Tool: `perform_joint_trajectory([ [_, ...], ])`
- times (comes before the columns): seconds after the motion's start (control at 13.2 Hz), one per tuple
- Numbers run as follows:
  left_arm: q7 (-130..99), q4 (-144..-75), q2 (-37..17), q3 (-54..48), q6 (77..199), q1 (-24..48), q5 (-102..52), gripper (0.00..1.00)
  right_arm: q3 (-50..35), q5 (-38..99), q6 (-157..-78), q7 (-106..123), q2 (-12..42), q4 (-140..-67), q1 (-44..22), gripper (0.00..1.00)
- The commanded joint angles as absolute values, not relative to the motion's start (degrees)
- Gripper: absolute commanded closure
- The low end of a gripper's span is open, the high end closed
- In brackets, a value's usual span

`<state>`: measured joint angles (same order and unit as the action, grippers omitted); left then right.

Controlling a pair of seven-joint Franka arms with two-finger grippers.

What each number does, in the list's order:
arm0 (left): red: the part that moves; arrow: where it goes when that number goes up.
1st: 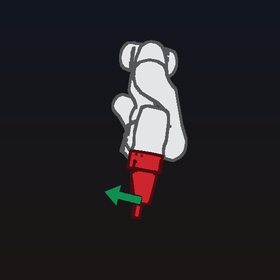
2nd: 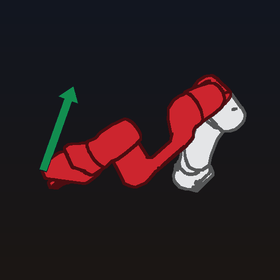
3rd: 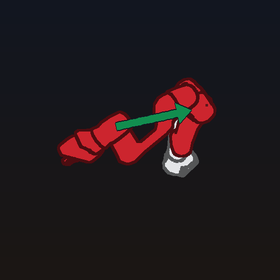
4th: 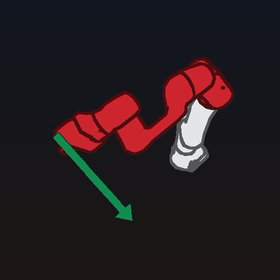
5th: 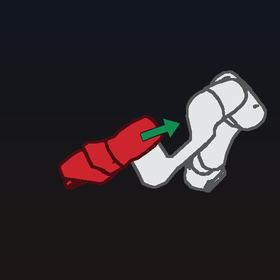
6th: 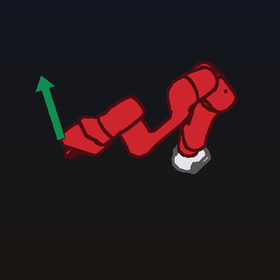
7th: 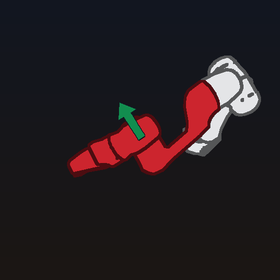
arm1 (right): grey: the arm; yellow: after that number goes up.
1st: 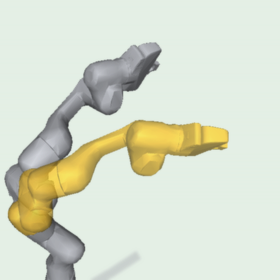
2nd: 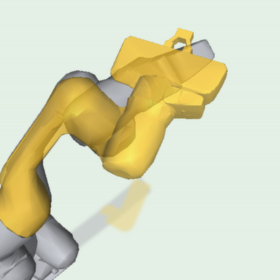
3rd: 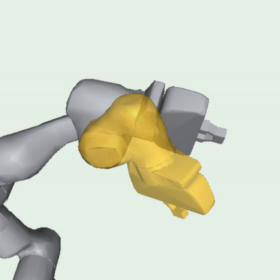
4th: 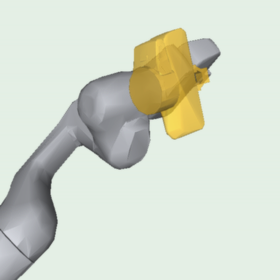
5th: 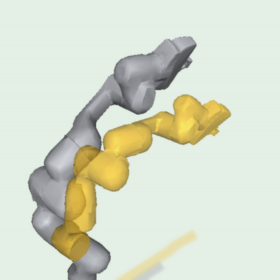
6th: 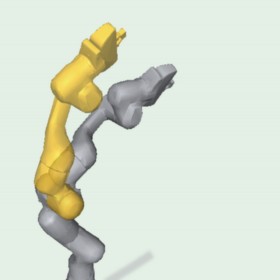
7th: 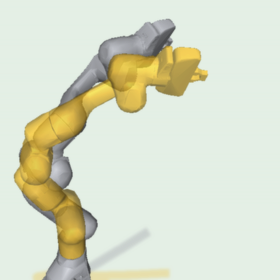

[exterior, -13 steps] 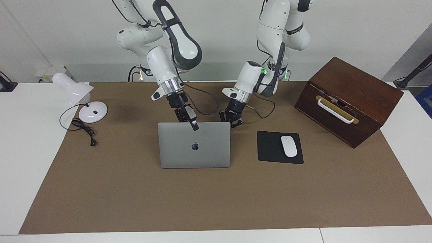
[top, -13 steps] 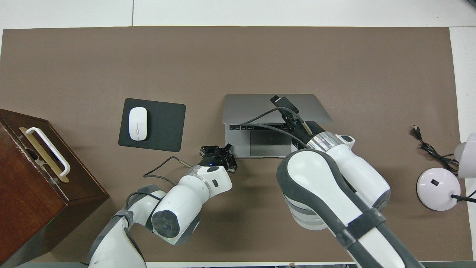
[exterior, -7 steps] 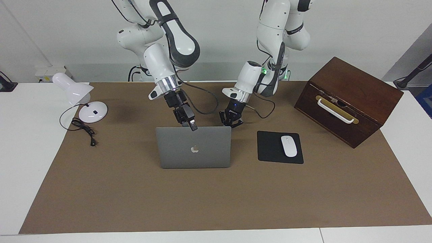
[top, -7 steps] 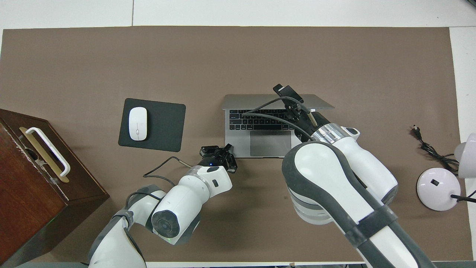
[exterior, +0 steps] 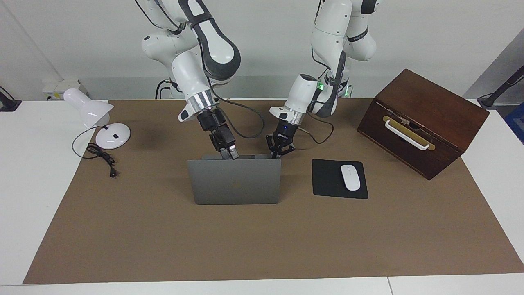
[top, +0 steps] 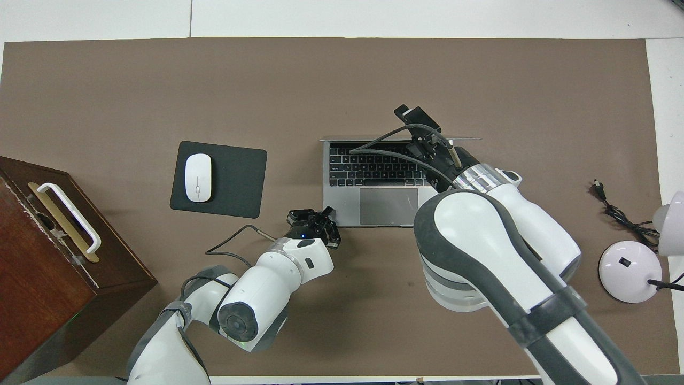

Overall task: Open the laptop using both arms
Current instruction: 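Lift the laptop lid upward with the right gripper, left gripper holding base, then push the lid farther open with the right gripper, then withdraw it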

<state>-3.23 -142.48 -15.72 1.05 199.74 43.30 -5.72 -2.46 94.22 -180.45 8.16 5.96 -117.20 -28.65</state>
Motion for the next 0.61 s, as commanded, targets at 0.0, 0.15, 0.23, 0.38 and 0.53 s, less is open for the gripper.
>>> perform_joint_trajectory([
  [0.0,-2.90,-141.15,-18.11,2.02,200.83,44.38,-6.42,1.00,-2.81,95.98,-177.20,11.07,7.21,-114.00,-25.50,0.00],
  [0.15,-2.90,-140.98,-18.19,1.93,200.83,44.38,-6.42,1.00,-2.81,95.98,-176.05,11.16,7.29,-113.99,-24.18,0.00],
  [0.23,-2.90,-140.98,-18.19,1.93,200.83,44.38,-6.42,1.00,-2.81,95.98,-175.35,11.25,7.29,-113.82,-23.65,0.00],
  [0.38,-2.90,-140.98,-18.19,1.93,200.83,44.38,-6.42,1.00,-2.81,95.89,-173.68,11.25,7.99,-112.07,-22.51,0.00],
  [0.53,-2.90,-140.98,-18.19,1.93,200.83,44.38,-6.42,1.00,-2.81,95.63,-173.15,11.25,8.52,-110.74,-21.36,0.00],
])
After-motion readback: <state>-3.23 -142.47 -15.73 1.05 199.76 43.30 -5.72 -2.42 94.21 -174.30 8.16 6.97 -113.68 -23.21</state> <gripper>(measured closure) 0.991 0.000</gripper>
